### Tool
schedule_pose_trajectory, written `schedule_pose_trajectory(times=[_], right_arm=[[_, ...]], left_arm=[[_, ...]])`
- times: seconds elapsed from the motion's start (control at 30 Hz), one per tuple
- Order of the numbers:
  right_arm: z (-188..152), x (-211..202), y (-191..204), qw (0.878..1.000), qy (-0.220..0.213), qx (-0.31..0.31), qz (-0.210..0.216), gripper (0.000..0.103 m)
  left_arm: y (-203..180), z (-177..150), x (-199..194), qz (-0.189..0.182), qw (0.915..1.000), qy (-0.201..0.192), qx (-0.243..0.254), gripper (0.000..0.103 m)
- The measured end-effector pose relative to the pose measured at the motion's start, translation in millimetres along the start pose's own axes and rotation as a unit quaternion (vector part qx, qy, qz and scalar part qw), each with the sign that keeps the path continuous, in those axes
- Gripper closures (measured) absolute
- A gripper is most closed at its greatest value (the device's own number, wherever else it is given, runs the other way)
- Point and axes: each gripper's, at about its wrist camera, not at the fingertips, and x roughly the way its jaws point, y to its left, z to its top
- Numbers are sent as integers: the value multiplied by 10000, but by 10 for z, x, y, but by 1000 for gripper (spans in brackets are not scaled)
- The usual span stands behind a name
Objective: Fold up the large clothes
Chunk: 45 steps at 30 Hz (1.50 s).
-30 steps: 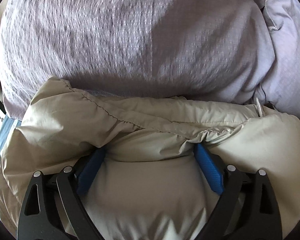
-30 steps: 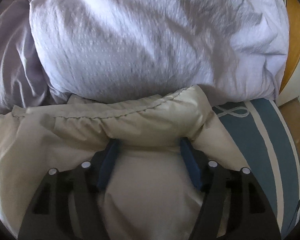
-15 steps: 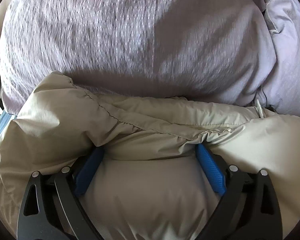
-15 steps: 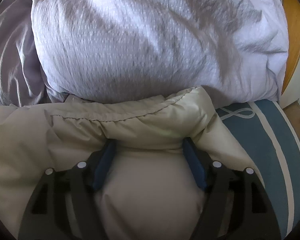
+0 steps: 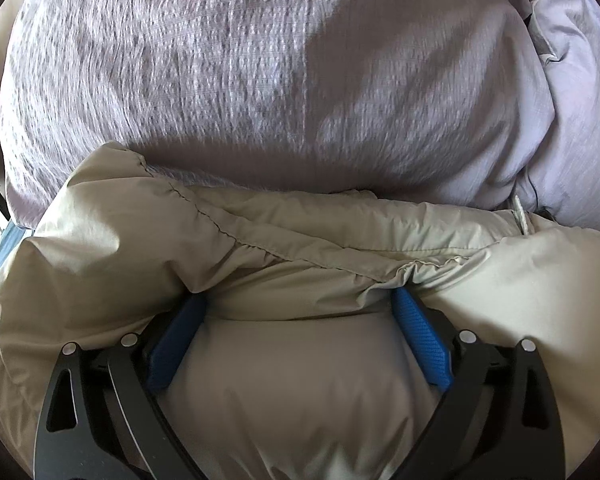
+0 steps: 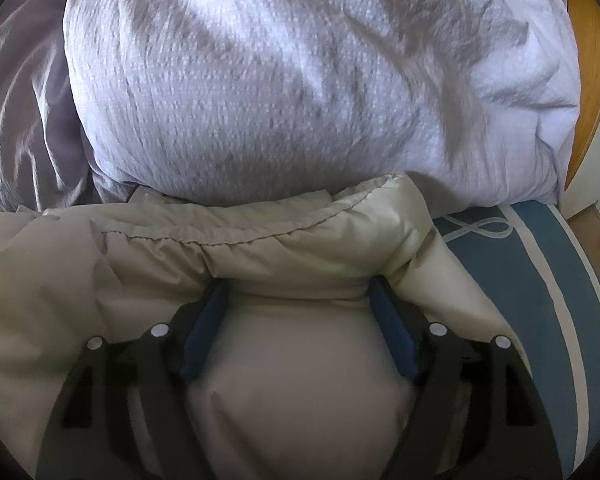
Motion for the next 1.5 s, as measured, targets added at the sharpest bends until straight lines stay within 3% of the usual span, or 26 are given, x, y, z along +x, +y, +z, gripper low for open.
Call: schedule_pose_trajectory(times=[1.5], right_arm=[[0, 44, 126, 9997, -2, -175, -142, 21]], left_arm=[[-21, 4, 51, 11, 9999, -85, 95, 3]])
